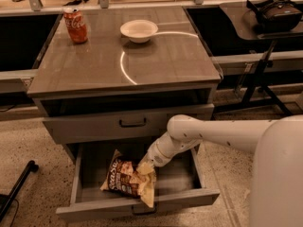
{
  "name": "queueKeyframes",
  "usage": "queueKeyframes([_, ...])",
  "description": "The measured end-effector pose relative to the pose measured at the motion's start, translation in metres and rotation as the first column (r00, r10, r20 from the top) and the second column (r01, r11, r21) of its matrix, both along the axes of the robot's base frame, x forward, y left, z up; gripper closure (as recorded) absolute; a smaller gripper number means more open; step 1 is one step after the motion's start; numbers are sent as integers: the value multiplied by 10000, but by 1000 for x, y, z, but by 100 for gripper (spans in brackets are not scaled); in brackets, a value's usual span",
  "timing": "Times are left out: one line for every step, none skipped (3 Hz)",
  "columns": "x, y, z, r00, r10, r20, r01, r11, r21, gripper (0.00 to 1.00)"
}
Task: Pick brown chip bag from middle drawer and place on counter
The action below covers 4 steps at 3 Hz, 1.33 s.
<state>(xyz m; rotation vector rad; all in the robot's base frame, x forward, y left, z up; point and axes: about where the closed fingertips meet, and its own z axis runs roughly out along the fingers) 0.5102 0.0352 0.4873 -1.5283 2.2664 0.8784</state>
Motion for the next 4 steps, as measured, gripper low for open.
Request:
queueKeyframes([1, -20, 31, 9971, -127, 747, 80, 9980, 627, 100])
queueKeyframes([4, -58, 65, 9861, -419, 1611, 170, 9881, 1528, 100])
queueKeyframes([9, -88, 92, 9705, -344, 2384, -204, 9745, 2236, 100])
queueKeyframes([8, -86, 91, 9712, -339, 2359, -201, 9746, 2229, 100])
